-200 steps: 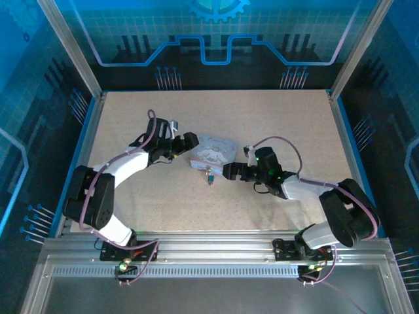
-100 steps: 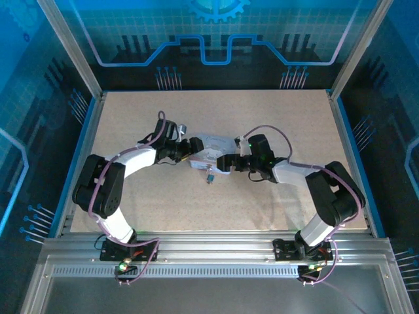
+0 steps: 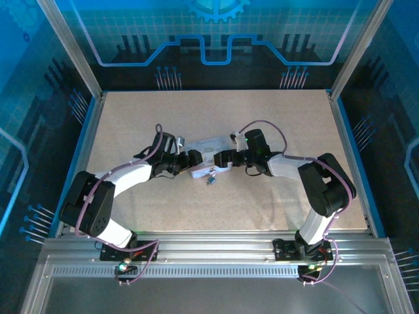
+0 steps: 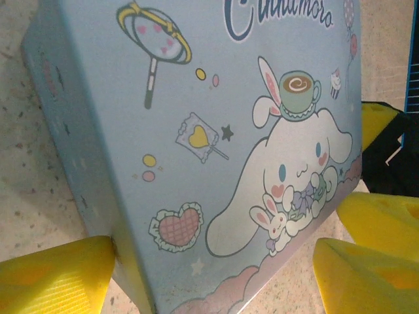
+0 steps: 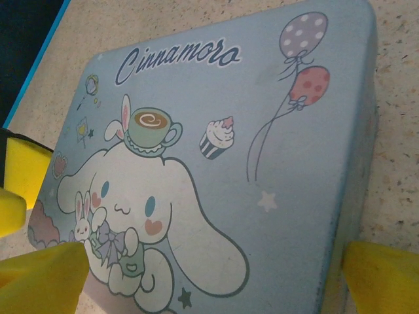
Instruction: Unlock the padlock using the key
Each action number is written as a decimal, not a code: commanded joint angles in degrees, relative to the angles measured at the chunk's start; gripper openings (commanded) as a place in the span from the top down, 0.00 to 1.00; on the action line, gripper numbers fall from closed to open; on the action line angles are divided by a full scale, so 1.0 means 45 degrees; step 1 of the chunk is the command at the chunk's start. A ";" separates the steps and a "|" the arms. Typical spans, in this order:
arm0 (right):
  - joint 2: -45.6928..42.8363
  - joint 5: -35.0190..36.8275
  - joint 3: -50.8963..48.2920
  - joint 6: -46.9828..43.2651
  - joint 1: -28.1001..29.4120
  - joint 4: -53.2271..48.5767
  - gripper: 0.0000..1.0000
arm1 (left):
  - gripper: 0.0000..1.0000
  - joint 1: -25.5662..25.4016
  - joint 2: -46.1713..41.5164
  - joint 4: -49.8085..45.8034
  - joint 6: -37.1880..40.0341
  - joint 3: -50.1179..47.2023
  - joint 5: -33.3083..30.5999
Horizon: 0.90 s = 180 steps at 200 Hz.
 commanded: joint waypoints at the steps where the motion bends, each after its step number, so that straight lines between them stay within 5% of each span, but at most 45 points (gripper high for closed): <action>1: -0.0119 -0.0481 -0.0036 -0.0246 -0.0178 0.0062 0.00 | 0.19 -0.0149 -0.0563 0.0073 -0.0370 -0.0299 -0.0175; 95: -0.4165 -0.0824 -0.3386 0.0425 -0.1096 0.1616 0.01 | 0.09 -0.0109 -0.3861 -0.0883 -0.0475 -0.1103 -0.2218; 180: -0.4079 -0.0705 -0.4949 0.0671 0.0789 0.3949 0.12 | 0.01 0.0008 -0.6277 -0.0113 -0.2187 -0.2930 -0.2135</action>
